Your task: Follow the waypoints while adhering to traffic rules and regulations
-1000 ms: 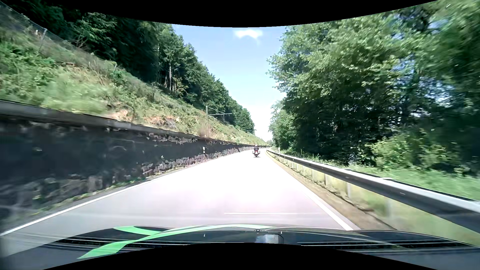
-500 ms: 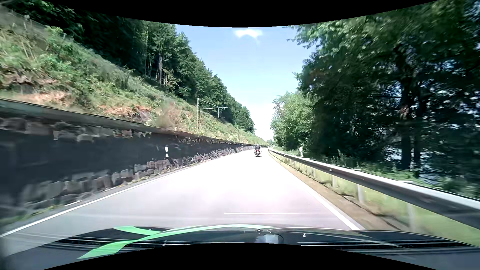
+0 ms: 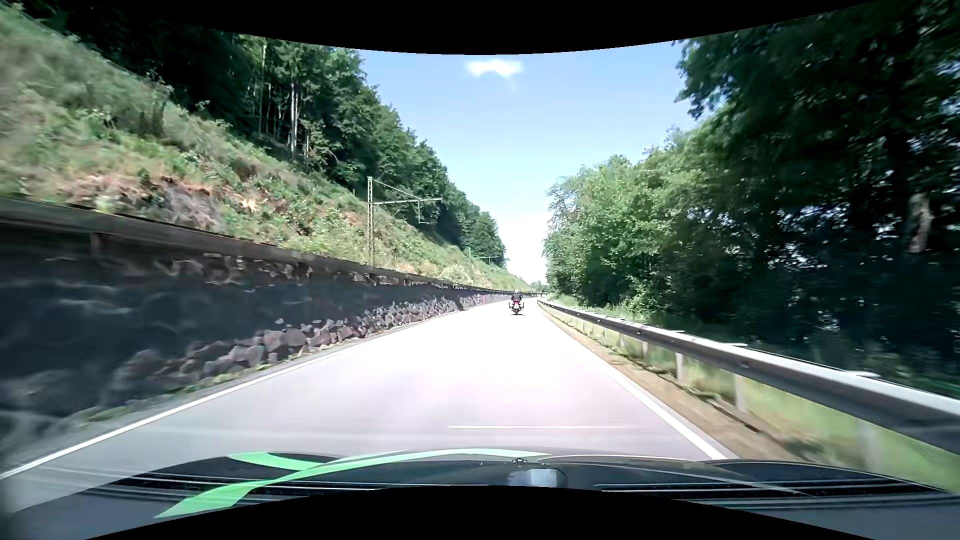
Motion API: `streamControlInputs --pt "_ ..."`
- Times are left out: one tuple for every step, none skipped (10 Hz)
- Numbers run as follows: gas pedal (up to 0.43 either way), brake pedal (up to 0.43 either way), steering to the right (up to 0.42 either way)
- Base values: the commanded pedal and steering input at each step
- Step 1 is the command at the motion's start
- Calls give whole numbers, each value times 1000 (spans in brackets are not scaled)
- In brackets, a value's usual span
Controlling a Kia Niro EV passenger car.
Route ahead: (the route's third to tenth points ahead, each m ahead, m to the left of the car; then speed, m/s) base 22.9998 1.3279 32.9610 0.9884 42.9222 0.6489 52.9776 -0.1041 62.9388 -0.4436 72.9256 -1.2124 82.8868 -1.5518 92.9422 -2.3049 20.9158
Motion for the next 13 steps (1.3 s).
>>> streamControlInputs --pt "197 0 4" --pt "197 0 4" --pt "177 0 4" --pt "169 0 4" --pt "169 0 4" --pt "169 0 4" --pt "169 0 5" --pt "169 0 5" --pt "177 0 5" --pt "177 0 5" --pt "169 0 5" --pt "150 0 4" --pt "110 0 5"
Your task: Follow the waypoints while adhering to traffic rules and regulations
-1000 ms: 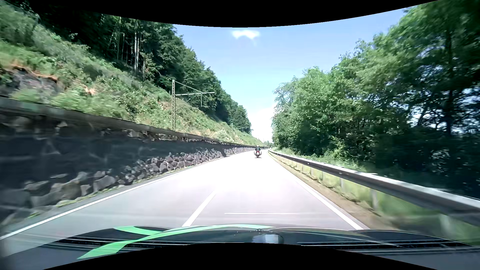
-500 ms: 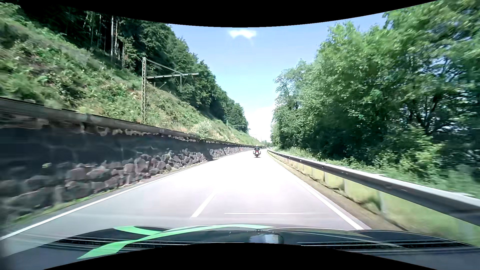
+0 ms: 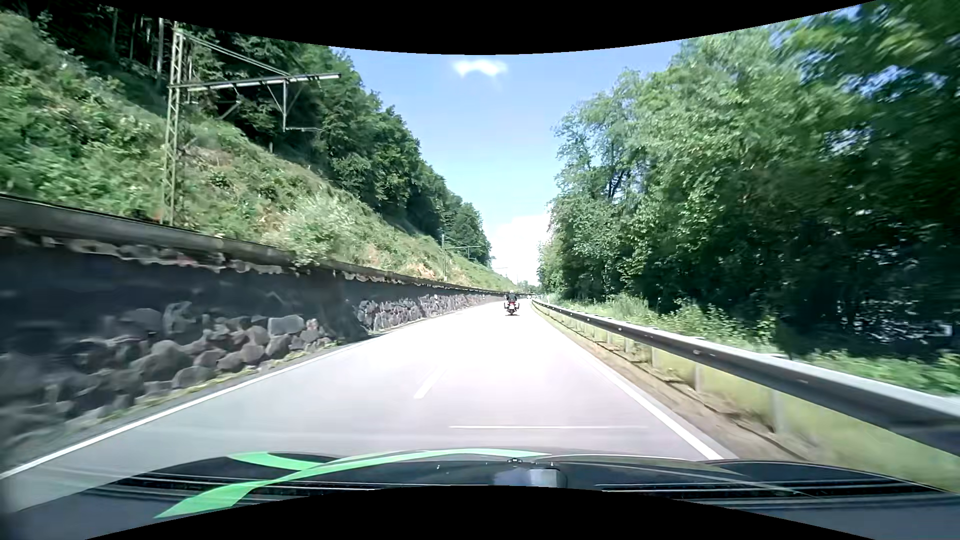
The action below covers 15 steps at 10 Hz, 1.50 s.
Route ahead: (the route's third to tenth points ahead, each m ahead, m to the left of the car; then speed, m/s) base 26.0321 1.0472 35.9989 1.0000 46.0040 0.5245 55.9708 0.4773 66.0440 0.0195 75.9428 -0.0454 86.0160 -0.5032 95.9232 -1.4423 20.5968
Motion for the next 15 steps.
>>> streamControlInputs --pt "110 0 4" --pt "110 0 5" --pt "110 0 5" --pt "110 0 5" --pt "110 0 4" --pt "110 0 5" --pt "110 0 4" --pt "110 0 5" --pt "110 0 4" --pt "110 0 4" --pt "110 0 4" --pt "110 0 4" --pt "110 0 4" --pt "130 0 4" --pt "138 0 4"
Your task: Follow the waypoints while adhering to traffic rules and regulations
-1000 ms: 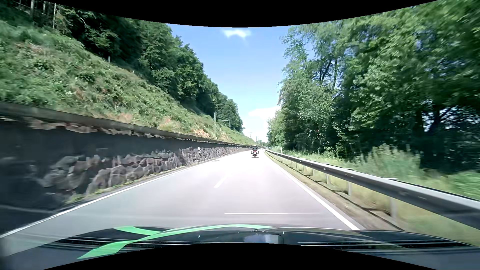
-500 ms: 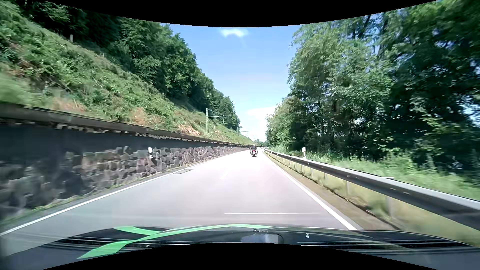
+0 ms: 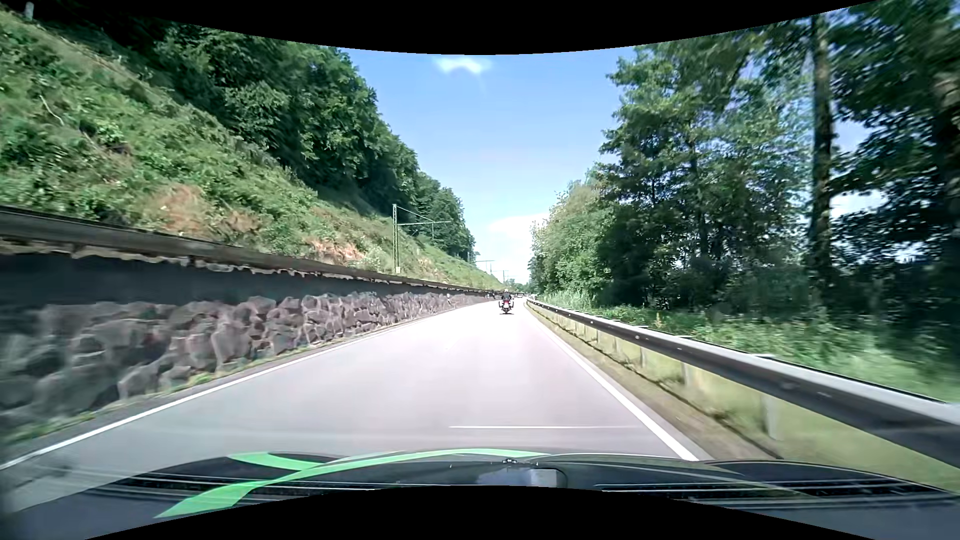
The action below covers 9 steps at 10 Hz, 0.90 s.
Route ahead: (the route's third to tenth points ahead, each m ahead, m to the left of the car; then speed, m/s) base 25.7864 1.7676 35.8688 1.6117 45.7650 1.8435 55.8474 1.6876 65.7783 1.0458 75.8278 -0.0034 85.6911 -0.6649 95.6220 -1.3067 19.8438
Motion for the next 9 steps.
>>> streamControlInputs --pt "157 0 4" --pt "169 0 4" --pt "169 0 4" --pt "169 0 4" --pt "169 0 4" --pt "169 0 1" --pt "169 0 -4" --pt "169 0 -3" --pt "169 0 -4"
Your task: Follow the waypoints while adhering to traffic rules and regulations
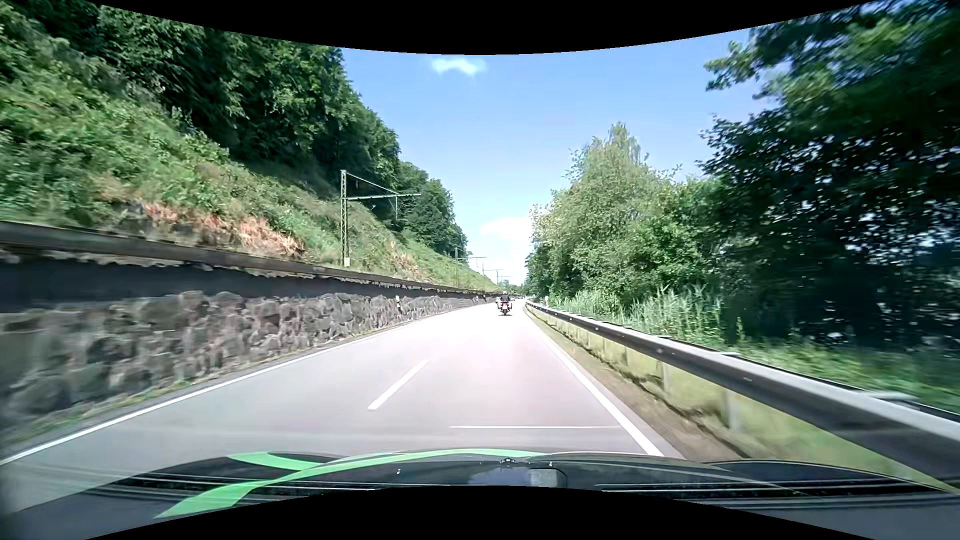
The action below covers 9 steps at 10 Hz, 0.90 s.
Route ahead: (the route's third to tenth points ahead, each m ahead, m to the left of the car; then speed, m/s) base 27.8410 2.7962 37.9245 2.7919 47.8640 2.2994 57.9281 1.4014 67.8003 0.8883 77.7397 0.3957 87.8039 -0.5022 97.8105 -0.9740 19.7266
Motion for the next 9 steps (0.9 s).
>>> streamControlInputs --pt "177 0 -4" --pt "209 0 -3" --pt "220 0 0" --pt "220 0 0" --pt "220 0 0" --pt "220 0 0" --pt "220 0 0" --pt "220 0 0" --pt "220 0 0"
